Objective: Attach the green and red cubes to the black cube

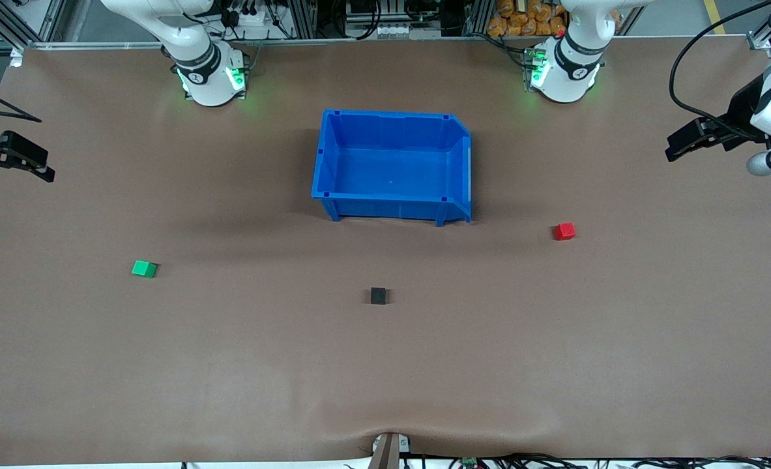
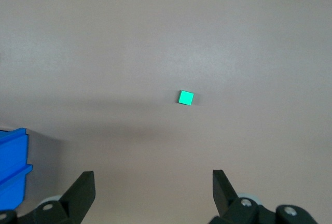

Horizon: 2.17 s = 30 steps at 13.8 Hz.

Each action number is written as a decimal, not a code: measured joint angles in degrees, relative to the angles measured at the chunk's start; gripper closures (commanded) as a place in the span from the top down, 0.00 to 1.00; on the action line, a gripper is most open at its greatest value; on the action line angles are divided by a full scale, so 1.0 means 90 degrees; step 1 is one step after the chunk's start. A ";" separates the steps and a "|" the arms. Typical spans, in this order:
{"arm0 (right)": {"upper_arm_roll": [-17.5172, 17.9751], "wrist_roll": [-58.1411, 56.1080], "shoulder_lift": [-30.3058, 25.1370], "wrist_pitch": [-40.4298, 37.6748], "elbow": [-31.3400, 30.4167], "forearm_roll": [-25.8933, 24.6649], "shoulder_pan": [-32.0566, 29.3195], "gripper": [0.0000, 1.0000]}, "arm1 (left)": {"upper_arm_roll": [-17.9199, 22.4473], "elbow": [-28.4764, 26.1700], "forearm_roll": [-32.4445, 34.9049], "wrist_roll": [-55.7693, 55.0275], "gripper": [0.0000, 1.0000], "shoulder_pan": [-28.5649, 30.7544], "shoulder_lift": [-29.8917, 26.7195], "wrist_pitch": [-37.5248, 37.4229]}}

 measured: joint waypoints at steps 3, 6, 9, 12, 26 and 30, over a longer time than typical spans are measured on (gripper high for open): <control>0.0007 -0.0002 0.0315 0.0018 0.0001 -0.0038 0.0000 1.00 | 0.0001 -0.0054 0.0000 0.0000 1.00 0.0002 0.0194 -0.0039; 0.0003 -0.0002 0.1144 0.0162 0.0376 -0.0228 -0.0002 1.00 | -0.0004 -0.0289 0.0000 -0.0060 1.00 0.0002 0.0600 0.0177; -0.0010 0.0002 0.1839 0.0468 0.0510 -0.0238 -0.0092 1.00 | -0.0029 -0.0926 0.0000 -0.0095 1.00 -0.0005 0.0931 0.1237; -0.0023 0.0002 0.2692 0.0941 0.0558 -0.0246 -0.0222 1.00 | -0.0063 -0.1589 0.0000 -0.0402 1.00 -0.0032 0.1164 0.1937; -0.0043 0.0094 0.5052 0.2062 0.0585 0.0301 -0.0607 0.32 | -0.0097 -0.2743 0.0036 -0.0830 1.00 -0.0103 0.2569 0.3912; -0.0021 0.0612 0.5148 0.1789 0.0582 0.0395 -0.0610 0.00 | -0.0098 -0.2870 0.0213 -0.0830 1.00 -0.0104 0.2750 0.4370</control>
